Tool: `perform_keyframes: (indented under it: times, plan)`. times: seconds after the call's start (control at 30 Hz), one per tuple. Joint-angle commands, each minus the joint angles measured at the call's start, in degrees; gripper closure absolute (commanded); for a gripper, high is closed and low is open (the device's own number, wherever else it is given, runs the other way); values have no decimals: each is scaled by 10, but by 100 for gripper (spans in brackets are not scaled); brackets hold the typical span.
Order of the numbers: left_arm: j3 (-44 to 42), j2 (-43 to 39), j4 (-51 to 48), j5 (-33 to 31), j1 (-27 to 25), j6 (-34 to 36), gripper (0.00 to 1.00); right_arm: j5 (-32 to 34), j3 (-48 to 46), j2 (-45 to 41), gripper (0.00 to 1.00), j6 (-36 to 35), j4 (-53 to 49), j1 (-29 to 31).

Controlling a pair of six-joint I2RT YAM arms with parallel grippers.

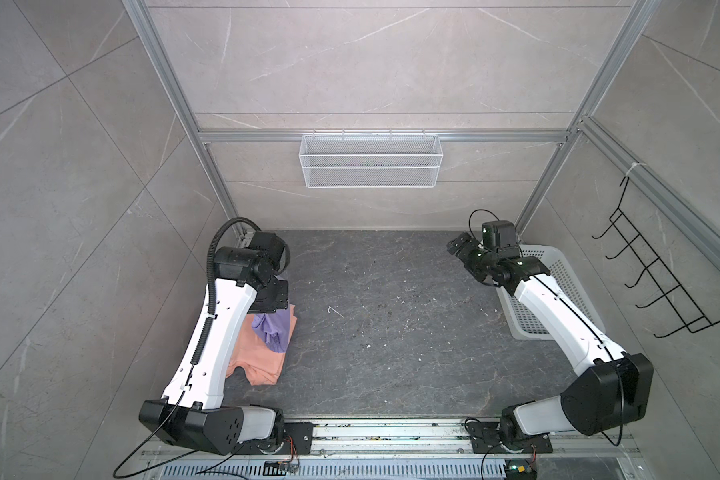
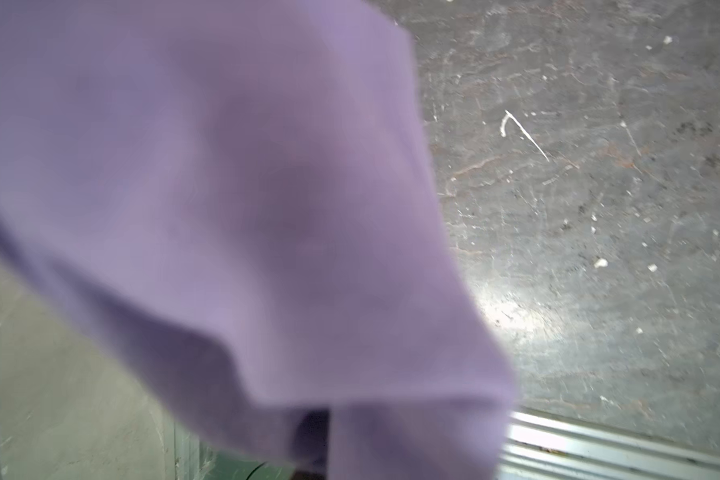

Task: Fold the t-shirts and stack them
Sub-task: 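Lay the lavender shirt flat on the pink stack with the left gripper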

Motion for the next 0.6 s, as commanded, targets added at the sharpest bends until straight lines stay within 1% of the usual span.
perform_keyframes:
  times: [0.0,0.1,0.17,0.3,0.43,0.57]
  plan:
    - [-2,-12,-41,53,13,39,100,-14,17,22,8,-10,3,-19]
    - [-7,-12,-36,91,30,47,100,-17,15,27,8,-2,10,-29]
    - [-20,-11,-27,98,34,51,100,-17,12,27,8,0,12,-33]
    - [-39,13,-14,65,61,55,100,-17,11,27,8,0,11,-43]
    - [-50,59,-4,35,89,68,100,-18,12,26,8,2,7,-56]
    - [-48,93,-3,-3,141,88,100,-16,13,21,8,1,-3,-69]
